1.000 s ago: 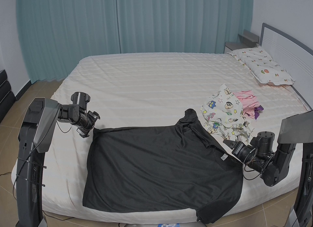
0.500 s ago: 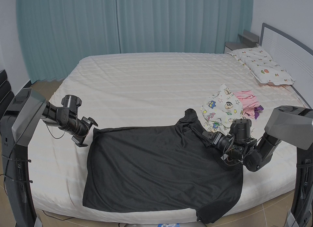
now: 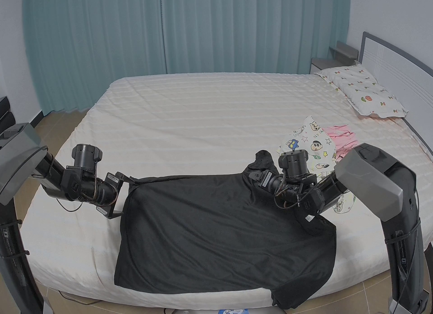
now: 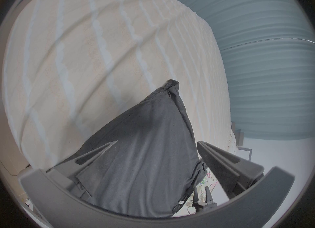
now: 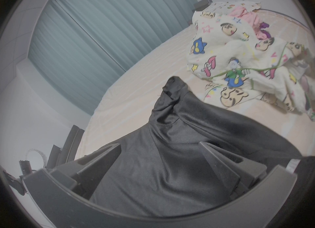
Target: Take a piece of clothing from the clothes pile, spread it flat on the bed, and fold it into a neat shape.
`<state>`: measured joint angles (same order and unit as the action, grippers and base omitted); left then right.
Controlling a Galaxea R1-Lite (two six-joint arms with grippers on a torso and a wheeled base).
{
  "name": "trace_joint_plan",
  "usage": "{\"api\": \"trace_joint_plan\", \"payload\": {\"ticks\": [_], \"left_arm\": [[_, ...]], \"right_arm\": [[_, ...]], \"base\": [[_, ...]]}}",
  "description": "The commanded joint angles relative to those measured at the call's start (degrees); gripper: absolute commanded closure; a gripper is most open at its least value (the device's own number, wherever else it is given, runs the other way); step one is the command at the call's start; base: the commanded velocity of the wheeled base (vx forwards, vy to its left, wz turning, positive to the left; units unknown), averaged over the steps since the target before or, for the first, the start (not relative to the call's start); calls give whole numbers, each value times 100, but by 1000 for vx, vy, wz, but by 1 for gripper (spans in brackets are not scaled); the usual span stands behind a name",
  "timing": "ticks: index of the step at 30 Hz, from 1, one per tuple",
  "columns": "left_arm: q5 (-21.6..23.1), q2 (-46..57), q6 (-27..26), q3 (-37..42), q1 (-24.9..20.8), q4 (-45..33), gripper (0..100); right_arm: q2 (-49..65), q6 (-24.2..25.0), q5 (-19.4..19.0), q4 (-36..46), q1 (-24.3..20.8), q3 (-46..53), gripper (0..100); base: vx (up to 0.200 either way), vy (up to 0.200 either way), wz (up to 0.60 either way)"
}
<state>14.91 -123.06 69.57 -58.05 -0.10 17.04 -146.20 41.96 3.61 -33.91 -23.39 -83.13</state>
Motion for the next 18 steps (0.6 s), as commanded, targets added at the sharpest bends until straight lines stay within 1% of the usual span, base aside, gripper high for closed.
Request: {"api": "trace_joint_plan", "payload": {"ticks": [1, 5, 6, 8, 12, 14, 18], "left_arm": [[38, 142, 48, 215, -17, 115, 0], [38, 134, 39, 224, -17, 106, 0], [38, 134, 30, 259, -17, 115, 0], [47, 125, 13, 303, -17, 141, 0], [12, 134, 21, 321, -17, 185, 0], [12, 160, 21, 321, -8, 194, 0], [-6, 134, 21, 321, -8, 194, 0]], "right_arm": [[-884, -12, 61, 447, 81, -1012, 0], [-1024, -30, 140, 447, 283, -1259, 0], [-1024, -56, 272, 412, 406, -1355, 0], [-980, -83, 342, 368, 538, -1426, 0], [-849, -215, 342, 192, 828, -1452, 0], [-813, -311, 342, -63, 1021, -1399, 0], [-734, -267, 298, -291, 1179, -1197, 0]], "base": [[0, 0, 0], [0, 0, 0], [0, 0, 0], [0, 0, 0], [0, 0, 0], [0, 0, 0], [0, 0, 0]]}}
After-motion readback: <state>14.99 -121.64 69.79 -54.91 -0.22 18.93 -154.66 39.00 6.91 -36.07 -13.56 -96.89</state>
